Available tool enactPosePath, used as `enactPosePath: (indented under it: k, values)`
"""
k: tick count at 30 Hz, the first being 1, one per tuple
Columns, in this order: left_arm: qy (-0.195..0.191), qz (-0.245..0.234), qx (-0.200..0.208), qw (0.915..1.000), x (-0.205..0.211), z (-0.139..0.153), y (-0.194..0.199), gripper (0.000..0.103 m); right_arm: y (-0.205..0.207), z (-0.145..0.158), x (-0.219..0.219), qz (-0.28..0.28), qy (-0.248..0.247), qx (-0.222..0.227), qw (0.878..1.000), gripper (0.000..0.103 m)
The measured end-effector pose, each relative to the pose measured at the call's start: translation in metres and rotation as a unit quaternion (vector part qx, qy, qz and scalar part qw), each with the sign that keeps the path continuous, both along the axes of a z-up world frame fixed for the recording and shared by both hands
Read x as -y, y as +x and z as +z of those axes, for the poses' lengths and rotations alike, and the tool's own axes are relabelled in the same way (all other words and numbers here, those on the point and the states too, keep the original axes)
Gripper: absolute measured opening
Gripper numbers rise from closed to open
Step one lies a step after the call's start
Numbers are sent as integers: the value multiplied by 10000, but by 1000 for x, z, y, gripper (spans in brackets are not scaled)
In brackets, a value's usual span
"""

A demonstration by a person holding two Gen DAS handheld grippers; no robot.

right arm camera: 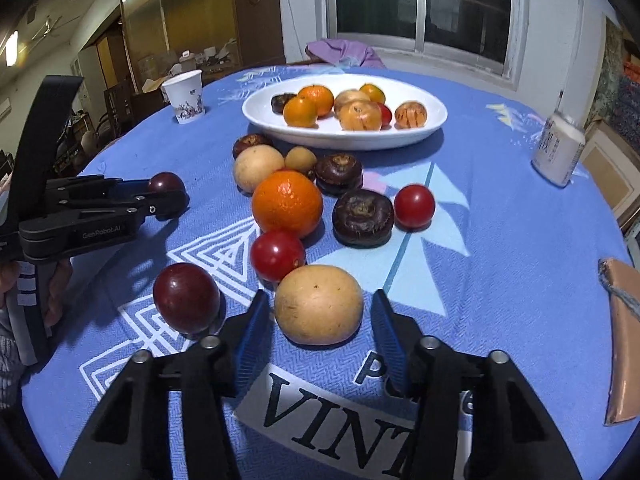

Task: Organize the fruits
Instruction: 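Grasp a dark red plum with the left tool while the right tool grasps a pale brown pear-like fruit, then lower both held fruits onto the white plate and open both tools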

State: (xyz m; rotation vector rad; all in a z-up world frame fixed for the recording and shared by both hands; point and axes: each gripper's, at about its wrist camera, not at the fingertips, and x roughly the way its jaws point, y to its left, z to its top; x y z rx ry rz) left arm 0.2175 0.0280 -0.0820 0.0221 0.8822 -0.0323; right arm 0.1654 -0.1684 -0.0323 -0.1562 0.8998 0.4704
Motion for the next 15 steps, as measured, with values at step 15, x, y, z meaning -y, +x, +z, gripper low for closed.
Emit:
enactPosePath:
  k: [15]
  values:
    - [-69, 59, 85, 9999, -3, 3, -1, 38, 0, 12, 16, -261, 530, 161, 9981, 45]
